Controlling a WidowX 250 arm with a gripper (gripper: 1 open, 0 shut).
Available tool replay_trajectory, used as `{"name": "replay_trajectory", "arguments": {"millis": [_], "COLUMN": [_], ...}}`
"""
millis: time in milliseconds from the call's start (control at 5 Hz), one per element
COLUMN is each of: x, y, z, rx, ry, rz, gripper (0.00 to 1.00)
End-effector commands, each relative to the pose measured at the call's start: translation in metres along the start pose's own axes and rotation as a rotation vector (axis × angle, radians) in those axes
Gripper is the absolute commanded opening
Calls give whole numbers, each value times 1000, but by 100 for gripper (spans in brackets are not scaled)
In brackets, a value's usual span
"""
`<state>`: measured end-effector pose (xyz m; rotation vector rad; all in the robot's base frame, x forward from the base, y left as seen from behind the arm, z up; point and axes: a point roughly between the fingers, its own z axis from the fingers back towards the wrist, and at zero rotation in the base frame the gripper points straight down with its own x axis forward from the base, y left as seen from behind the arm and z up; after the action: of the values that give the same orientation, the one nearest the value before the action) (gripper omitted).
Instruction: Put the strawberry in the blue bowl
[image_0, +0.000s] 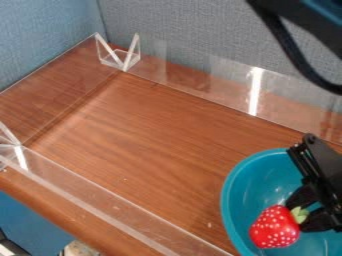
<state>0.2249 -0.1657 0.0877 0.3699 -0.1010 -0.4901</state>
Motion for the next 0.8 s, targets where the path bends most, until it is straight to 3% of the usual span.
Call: {"name": "replay_trajectory", "arguments": {"millis": [0,600], "x": [3,2], "y": [7,8], "z": [22,17], "rx": [-30,-33], "ry": [-84,-80], "rz": [29,37], "gripper": [0,0]}}
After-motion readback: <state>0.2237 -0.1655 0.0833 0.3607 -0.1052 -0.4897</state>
